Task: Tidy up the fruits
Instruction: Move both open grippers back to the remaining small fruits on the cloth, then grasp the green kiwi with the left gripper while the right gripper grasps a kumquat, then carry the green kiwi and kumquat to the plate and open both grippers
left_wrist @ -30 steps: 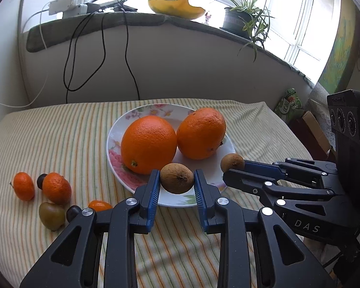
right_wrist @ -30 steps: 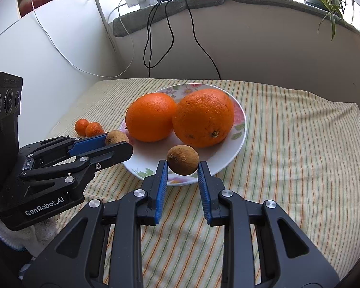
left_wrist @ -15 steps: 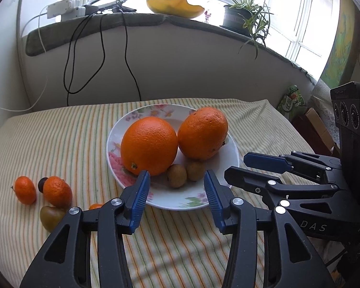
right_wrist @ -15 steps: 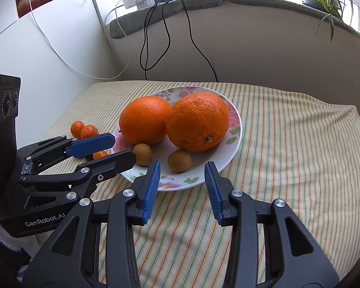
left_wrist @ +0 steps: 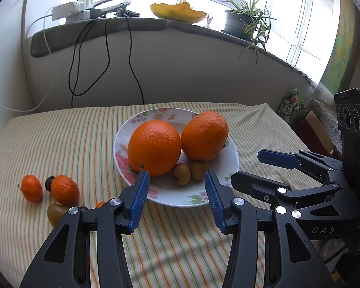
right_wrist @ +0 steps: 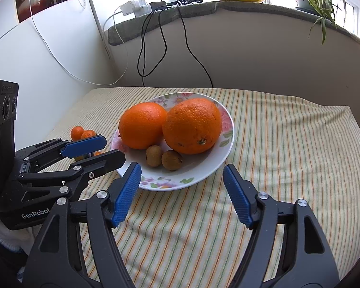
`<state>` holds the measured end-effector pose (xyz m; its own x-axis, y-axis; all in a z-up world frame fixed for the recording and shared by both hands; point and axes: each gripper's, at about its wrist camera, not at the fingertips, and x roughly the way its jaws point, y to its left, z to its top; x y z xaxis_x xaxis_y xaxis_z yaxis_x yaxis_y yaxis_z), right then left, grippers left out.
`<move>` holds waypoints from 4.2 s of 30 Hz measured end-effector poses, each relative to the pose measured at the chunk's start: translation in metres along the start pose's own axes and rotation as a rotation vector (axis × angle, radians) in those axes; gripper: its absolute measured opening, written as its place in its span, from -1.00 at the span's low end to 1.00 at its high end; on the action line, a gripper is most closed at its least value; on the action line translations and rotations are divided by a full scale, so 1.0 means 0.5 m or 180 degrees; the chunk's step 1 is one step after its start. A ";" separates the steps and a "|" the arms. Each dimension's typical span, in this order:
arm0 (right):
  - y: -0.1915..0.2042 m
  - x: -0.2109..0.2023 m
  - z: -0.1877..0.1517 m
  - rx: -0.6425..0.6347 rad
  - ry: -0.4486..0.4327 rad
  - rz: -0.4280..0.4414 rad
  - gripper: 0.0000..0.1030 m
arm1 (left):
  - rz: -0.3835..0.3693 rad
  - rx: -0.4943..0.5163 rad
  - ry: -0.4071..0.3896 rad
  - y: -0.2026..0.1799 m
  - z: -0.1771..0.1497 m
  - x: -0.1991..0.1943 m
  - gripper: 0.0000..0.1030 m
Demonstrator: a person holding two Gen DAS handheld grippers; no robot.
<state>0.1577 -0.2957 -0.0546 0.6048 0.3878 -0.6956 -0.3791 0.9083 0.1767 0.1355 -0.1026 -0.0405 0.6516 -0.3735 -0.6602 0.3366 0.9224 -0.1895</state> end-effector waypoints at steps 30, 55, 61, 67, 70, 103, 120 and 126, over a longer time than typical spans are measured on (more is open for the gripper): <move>0.173 0.018 -0.010 -0.0586 0.0049 0.0515 0.68 | 0.0592 -0.0531 -0.0068 0.265 -0.095 -0.113 0.00; 0.234 0.157 -0.012 -0.0539 0.0458 0.0455 -0.28 | 0.0269 -0.0483 0.0161 0.257 -0.100 -0.054 -0.20; 0.230 0.179 -0.003 -0.0518 0.0460 0.0410 -0.29 | 0.0239 -0.0477 0.0201 0.261 -0.098 -0.041 -0.21; 0.237 0.193 0.004 -0.0582 0.0458 0.0446 -0.35 | 0.0212 -0.0497 0.0234 0.267 -0.098 -0.032 -0.21; 0.247 0.197 0.005 -0.0646 0.0462 0.0425 -0.35 | 0.0206 -0.0500 0.0256 0.267 -0.100 -0.028 -0.27; 0.265 0.219 0.016 -0.0699 0.0634 0.0409 -0.49 | 0.0133 -0.0513 0.0223 0.270 -0.105 -0.034 -0.49; 0.255 0.147 0.014 -0.0551 0.0413 0.0518 -0.51 | 0.0172 -0.0494 0.0033 0.250 -0.091 -0.085 -0.50; 0.226 0.102 0.015 -0.0478 0.0291 0.0498 -0.51 | 0.0089 -0.0426 -0.0016 0.216 -0.078 -0.091 -0.50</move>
<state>0.1511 -0.1723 -0.0649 0.4670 0.5001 -0.7293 -0.5674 0.8020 0.1866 0.1156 0.0177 -0.0591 0.6630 -0.3476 -0.6631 0.2249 0.9373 -0.2664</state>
